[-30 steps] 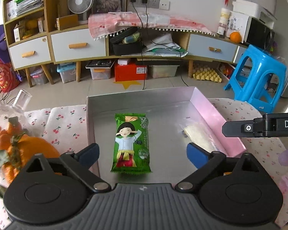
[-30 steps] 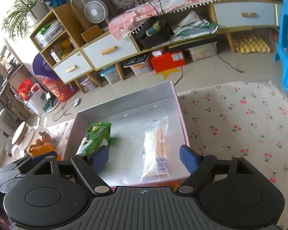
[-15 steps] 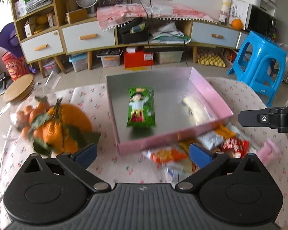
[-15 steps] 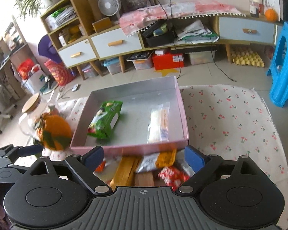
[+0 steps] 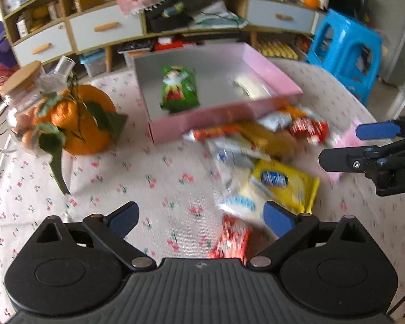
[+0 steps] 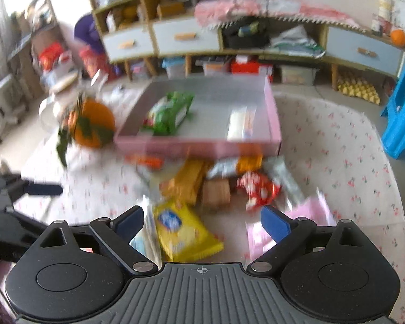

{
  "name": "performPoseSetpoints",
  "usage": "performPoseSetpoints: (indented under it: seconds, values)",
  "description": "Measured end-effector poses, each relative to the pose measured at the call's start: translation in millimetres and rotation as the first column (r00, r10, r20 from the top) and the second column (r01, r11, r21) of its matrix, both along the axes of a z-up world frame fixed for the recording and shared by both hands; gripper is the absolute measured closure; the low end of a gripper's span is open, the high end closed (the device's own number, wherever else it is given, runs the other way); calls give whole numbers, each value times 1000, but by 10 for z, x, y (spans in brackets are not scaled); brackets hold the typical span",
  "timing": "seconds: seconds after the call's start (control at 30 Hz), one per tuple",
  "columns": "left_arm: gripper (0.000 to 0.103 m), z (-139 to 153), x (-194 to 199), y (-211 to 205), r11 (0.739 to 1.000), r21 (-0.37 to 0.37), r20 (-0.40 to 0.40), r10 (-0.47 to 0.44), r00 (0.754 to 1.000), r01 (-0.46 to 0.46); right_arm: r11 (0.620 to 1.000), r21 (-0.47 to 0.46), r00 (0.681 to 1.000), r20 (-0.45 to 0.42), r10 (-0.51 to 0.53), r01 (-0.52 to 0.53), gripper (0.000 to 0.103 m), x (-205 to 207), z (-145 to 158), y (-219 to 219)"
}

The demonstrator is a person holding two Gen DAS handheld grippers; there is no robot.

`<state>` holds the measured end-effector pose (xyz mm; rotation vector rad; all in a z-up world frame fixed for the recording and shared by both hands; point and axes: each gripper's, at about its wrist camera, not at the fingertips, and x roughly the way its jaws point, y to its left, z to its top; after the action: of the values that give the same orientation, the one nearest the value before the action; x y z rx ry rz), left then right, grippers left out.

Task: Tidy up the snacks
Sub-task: 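Grasp the red candy packet with left tool while right tool grasps another white bread packet, then carry both packets into the pink box and open both tools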

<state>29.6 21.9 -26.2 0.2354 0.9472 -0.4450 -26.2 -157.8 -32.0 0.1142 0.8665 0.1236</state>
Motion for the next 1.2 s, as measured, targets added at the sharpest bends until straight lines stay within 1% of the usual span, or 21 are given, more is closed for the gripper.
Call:
performPoseSetpoints:
  seconds: [0.07,0.17,0.23,0.3,0.37,0.47,0.57,0.63,0.67,0.83,1.07,1.2]
  values:
    - [12,-61,-55,17,1000,-12,-29,-25,999,25,1000,-5,1000,-9,26,-26,8,-60,-64,21]
    - [24,-148,-98,30,997,-35,-70,-68,995,66,998,-23,997,-32,65,-65,8,-133,-157,100]
    - [31,-190,-115,42,996,-45,-83,-85,993,82,993,-43,994,-20,110,-111,8,-195,-197,175]
    - [44,-228,-127,72,994,-57,-90,-97,991,92,984,-72,987,1,161,-160,8,-267,-212,246]
    - [51,-259,-164,87,993,-67,-94,-103,990,97,971,-105,976,20,219,-216,8,-334,-241,331]
    - [56,-289,-172,126,993,-84,-103,-97,990,89,949,-147,958,25,285,-278,8,-378,-298,450]
    - [64,-295,-160,153,989,-123,-125,-97,987,82,931,-172,944,14,330,-323,8,-398,-361,552]
    - [65,-280,-157,154,989,-126,-121,-90,989,75,920,-189,936,13,351,-342,8,-406,-396,611]
    - [67,-270,-165,154,990,-119,-113,-88,990,74,916,-198,933,16,360,-350,8,-411,-408,638]
    - [67,-212,-147,190,995,-91,-94,-52,994,43,898,-228,917,46,396,-376,8,-398,-462,715]
    - [67,-206,-109,265,997,-75,-102,-13,995,5,886,-261,909,61,412,-384,10,-345,-507,837]
    - [67,-204,-95,292,998,-70,-108,-2,994,-5,871,-276,897,61,438,-406,19,-336,-538,922]
